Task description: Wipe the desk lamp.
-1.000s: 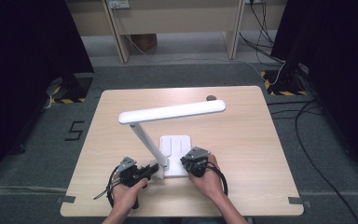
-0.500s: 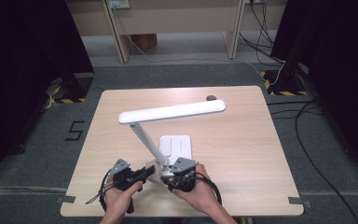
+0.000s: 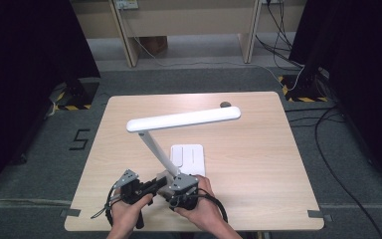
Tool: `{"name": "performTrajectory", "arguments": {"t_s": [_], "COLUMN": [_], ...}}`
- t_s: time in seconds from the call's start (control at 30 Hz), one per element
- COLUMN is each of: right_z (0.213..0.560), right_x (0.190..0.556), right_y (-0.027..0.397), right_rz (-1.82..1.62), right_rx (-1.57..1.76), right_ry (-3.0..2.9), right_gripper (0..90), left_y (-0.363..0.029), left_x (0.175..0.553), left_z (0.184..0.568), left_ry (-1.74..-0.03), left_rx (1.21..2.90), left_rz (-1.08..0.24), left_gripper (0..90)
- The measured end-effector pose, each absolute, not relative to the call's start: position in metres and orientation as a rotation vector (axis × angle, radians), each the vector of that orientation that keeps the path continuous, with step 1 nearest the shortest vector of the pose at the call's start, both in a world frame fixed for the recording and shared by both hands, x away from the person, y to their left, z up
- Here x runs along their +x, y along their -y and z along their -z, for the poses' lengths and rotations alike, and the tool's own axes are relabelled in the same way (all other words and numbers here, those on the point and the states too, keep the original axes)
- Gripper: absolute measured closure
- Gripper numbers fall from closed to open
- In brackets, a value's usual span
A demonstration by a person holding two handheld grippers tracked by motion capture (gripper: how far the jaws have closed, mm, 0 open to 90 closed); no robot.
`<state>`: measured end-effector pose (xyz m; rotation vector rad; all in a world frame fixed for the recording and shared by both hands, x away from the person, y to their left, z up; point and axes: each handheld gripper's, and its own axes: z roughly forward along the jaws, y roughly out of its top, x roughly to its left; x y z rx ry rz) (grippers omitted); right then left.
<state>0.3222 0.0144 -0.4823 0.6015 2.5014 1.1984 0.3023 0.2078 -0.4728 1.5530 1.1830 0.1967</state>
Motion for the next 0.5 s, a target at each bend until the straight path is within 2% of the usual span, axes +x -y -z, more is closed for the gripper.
{"name": "performTrajectory", "arguments": {"t_s": [0.2,0.5], "right_z": [0.483,0.474], "right_x": [0.321,0.319], "right_y": [-0.016,-0.004], "right_rz": [-1.201,-1.248], "right_rx": [0.584,0.587], "right_ry": [-2.475,-2.43], "right_gripper": [37.7,73.9], "left_y": [-0.203,-0.203], "left_x": [0.299,0.299], "left_z": [0.466,0.465], "left_ry": [-1.151,-1.147], "left_rx": [1.53,1.513], "left_rz": [-0.166,-0.169], "left_gripper": [79.7,79.7]}}
